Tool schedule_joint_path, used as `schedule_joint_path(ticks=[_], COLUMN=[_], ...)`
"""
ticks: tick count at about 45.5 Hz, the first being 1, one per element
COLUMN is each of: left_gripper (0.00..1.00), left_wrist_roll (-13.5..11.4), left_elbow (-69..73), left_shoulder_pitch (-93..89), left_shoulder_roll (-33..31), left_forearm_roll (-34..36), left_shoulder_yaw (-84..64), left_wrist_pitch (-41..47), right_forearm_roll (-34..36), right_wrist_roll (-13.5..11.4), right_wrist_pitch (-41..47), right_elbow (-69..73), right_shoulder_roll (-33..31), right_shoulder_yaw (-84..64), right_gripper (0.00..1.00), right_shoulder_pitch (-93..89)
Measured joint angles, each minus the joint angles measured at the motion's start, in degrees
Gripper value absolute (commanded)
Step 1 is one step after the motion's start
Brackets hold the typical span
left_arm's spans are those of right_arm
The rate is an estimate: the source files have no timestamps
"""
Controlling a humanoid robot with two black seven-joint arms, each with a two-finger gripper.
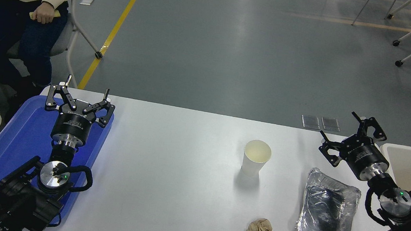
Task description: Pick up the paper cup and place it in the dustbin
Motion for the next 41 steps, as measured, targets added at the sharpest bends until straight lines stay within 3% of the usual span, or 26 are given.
schedule_joint_path(ticks=[41], left_gripper=[1.00], left_wrist_roll=[0.0], left_elbow=[0.0], left_shoulder_pitch=[0.0], left_shoulder_roll=[0.0], left_forearm_roll=[0.0], left_shoulder_yaw=[0.0], left_wrist_pitch=[0.0], right_forearm_roll=[-0.9], right_wrist_roll=[0.1], right_wrist_pitch=[-0.3], right_elbow=[0.2], right_shoulder_roll=[-0.5], right_shoulder_yaw=[-0.6], right_gripper=[1.00], right_shoulder_pitch=[0.7])
